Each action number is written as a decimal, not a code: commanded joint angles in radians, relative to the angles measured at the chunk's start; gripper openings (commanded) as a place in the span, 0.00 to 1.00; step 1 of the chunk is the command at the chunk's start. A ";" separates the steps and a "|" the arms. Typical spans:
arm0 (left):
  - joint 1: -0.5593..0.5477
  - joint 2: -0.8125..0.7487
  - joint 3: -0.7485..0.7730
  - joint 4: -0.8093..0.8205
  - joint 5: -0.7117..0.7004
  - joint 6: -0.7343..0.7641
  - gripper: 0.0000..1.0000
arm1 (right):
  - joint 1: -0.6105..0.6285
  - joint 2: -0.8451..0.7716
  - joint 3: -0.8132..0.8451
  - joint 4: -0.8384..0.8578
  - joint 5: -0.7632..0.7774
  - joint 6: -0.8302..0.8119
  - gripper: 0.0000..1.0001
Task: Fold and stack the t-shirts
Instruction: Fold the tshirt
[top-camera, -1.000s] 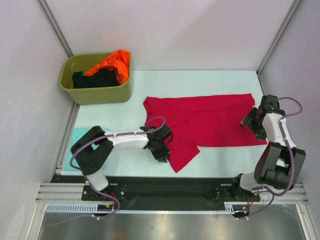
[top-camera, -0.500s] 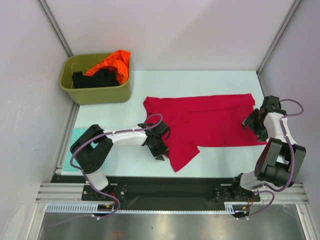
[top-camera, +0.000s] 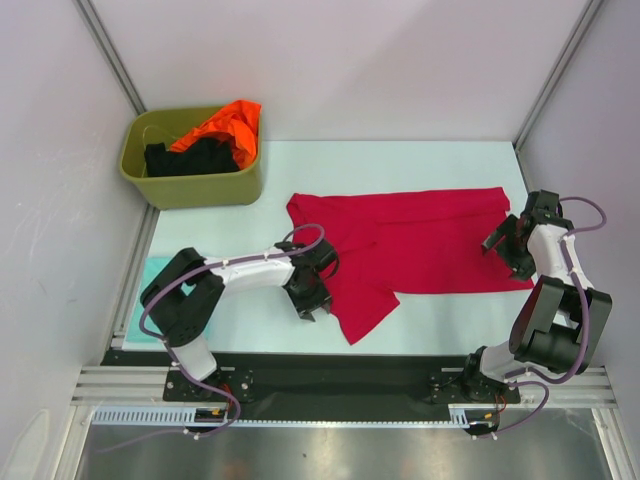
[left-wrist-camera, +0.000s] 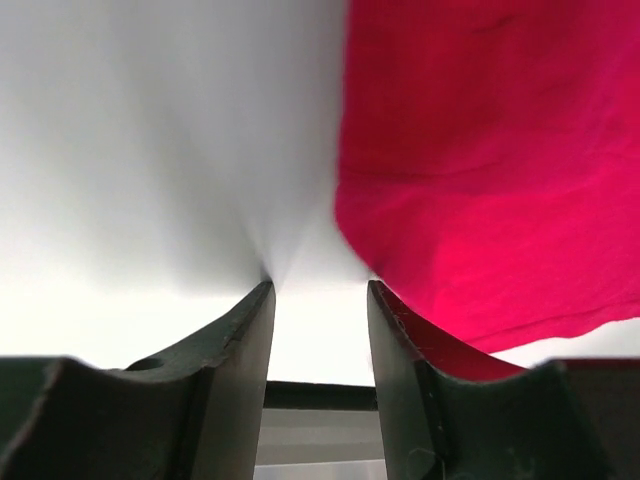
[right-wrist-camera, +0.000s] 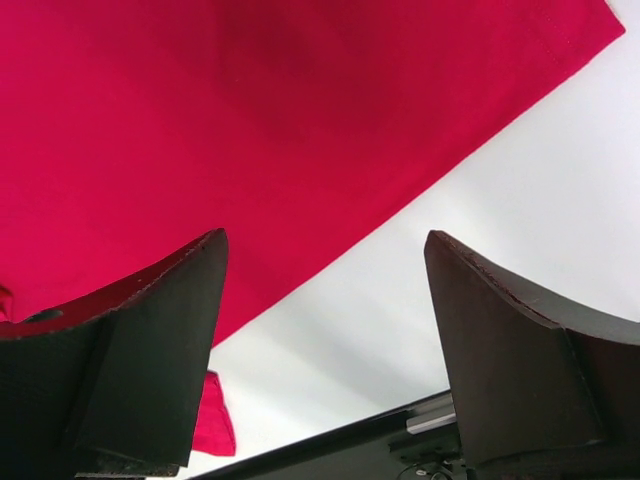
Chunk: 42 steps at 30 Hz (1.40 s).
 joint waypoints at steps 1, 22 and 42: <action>-0.016 0.047 0.082 -0.031 -0.064 0.047 0.48 | 0.005 0.006 0.044 0.011 -0.008 0.001 0.84; -0.068 -0.002 0.123 -0.065 -0.035 0.028 0.41 | 0.017 0.038 0.072 0.013 -0.017 0.002 0.84; -0.073 0.129 0.119 -0.022 0.054 0.001 0.38 | -0.051 0.070 0.104 -0.021 0.063 0.038 0.85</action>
